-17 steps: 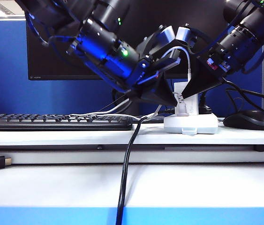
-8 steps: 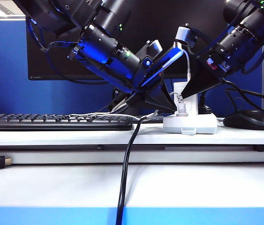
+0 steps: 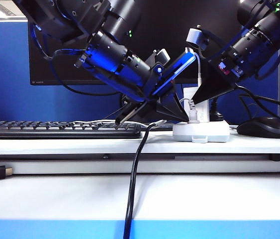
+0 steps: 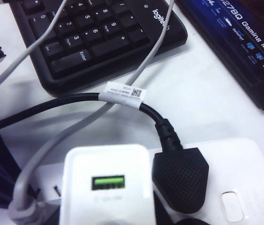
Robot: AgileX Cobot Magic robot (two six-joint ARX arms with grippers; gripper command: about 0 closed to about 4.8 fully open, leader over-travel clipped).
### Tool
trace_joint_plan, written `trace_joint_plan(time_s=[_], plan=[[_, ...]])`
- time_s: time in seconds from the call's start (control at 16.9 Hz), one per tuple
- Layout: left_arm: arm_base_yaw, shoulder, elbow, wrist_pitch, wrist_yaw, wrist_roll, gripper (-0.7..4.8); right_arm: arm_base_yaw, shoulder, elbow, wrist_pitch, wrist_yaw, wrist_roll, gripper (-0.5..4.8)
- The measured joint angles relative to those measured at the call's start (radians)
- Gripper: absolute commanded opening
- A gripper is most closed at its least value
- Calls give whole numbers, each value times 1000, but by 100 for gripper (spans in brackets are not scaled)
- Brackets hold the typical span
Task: Unplug the white charger from the socket, then place it next to the socket.
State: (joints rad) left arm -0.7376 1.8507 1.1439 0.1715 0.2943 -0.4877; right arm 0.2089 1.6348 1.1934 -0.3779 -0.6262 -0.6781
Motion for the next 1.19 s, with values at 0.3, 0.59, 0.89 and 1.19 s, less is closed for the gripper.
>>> trace_joint_plan(time_s=[0.3, 0.59, 0.89, 1.19], plan=[[0, 2, 0, 3, -10, 0, -4, 7, -3, -2, 7, 13, -34, 92], [-2, 6, 4, 2, -22, 0, -4, 7, -7, -3, 23, 14, -3, 30], [-2, 8, 5, 5, -26, 0, -4, 7, -15, -10, 48, 3, -11, 30], [-2, 8, 6, 5, -27, 1, -4, 5, -16, -10, 48, -6, -29, 21]])
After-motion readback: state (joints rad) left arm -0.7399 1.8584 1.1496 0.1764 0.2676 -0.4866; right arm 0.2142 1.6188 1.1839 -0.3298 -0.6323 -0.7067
